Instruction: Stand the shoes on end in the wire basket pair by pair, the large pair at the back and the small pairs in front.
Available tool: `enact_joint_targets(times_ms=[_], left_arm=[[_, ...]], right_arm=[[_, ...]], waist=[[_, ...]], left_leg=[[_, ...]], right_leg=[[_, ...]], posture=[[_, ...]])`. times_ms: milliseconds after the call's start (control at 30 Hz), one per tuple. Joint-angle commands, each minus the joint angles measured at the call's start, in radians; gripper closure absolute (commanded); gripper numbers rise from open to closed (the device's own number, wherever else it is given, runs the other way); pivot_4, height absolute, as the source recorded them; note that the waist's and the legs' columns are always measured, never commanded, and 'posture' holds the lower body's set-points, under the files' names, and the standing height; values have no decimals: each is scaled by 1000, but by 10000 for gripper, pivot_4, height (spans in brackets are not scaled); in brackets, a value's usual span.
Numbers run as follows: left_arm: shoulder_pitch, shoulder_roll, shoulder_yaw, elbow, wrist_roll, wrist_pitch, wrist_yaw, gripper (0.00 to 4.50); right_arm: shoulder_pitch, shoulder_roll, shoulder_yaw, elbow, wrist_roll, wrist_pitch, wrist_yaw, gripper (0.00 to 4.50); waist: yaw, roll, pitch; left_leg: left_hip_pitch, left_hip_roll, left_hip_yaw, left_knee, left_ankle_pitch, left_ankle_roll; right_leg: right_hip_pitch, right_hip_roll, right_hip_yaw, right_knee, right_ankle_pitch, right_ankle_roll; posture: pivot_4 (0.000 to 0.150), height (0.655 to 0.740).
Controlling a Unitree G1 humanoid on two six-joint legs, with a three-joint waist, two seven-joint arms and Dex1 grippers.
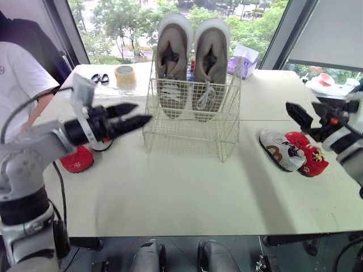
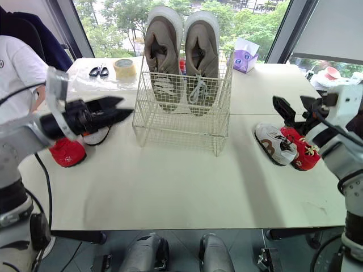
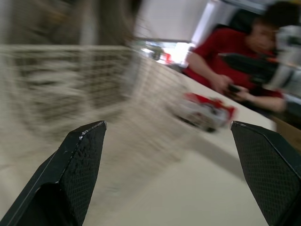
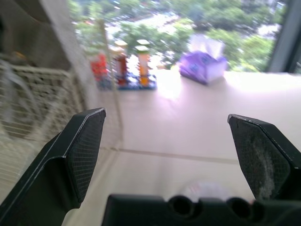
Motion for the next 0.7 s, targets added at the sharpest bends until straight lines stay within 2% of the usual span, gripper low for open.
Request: enact_joint_targets(times_ms=[33, 200, 367, 500, 700], left_arm=[[96, -14, -22, -117, -116, -8, 28, 1589], [230, 5, -146, -207, -96, -63, 27, 1589], [289, -31, -239, -242, -80, -131, 83, 1589], [305, -58, -302, -253, -67, -165, 138, 1589], [303, -63, -352, -253, -57, -194, 200, 1589]], right_arm=[[120, 18, -72, -139, -85, -18, -27, 0], [360, 37, -120, -200, -167, -35, 73, 0], [452, 44, -140, -177, -216, -57, 153, 0], [450, 32, -134, -87, -241, -72, 234, 0], [360, 16, -88, 42, -255, -50, 317, 0]], waist=[[1, 2, -1], [2, 5, -3], [0, 13, -8], [1, 14, -8], [0, 14, -8]], left_leg=[[0, 0, 0, 0, 0, 0], [1, 0, -1, -1, -3, 5], [3, 0, 0, -1, -4, 6], [4, 0, 0, -1, -4, 6], [4, 0, 0, -1, -4, 7]], right_leg=[[0, 0, 0, 0, 0, 0], [1, 2, 0, -1, -1, -1], [2, 2, 2, -1, -2, -4], [2, 2, 3, -1, -3, -5], [2, 2, 3, -2, -3, -5]], posture=[[1500, 7400], [1500, 7400], [1500, 7400], [1500, 7400], [1500, 7400]])
